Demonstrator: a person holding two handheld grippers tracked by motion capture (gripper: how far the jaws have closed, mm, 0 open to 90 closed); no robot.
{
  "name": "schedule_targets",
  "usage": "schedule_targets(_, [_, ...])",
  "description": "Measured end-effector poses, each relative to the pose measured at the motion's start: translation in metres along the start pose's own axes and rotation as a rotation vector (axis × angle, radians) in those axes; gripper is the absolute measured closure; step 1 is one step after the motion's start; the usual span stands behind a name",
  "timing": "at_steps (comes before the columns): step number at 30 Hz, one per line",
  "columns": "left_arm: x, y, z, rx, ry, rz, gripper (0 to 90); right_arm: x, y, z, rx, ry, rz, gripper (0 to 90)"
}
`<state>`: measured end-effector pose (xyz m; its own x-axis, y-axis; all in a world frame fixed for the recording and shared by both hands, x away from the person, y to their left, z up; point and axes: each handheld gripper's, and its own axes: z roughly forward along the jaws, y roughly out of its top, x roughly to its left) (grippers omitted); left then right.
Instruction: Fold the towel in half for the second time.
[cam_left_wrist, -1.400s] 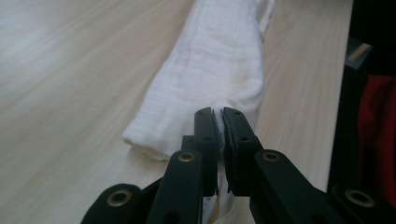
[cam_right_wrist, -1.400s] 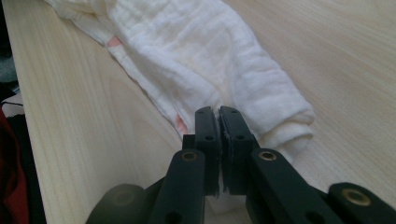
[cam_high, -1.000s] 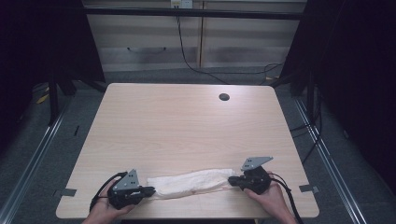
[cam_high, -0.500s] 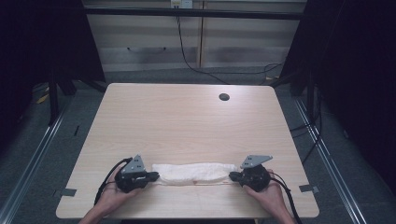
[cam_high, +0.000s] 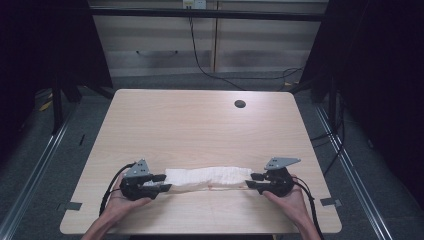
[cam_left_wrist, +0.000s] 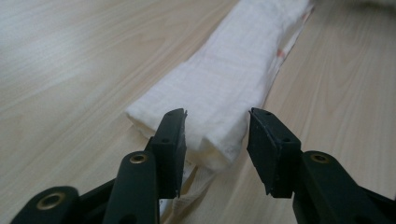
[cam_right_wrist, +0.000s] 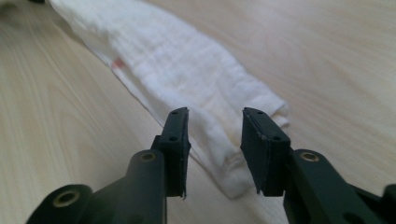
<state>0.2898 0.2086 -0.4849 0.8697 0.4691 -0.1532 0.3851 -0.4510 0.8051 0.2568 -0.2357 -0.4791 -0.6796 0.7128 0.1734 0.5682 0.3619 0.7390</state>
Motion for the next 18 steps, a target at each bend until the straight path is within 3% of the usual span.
schedule_targets(2, [0.005,0.002,-0.004,-0.031,0.008,-0.029,52.9,-0.002,0.003,-0.007,-0.037,0.002,0.000,59.1])
schedule_targets(7, [0.014,0.010,-0.010,-0.071,0.036,-0.098,48.2,-0.004,0.007,-0.018,-0.109,-0.062,0.036,53.7])
schedule_targets(13, [0.015,0.020,-0.017,-0.093,0.054,-0.119,42.2,-0.002,0.014,-0.022,-0.146,-0.099,0.030,49.7])
schedule_targets(18, [0.023,0.018,-0.036,-0.135,0.111,-0.180,38.3,-0.004,0.012,-0.030,-0.176,-0.122,0.050,45.8])
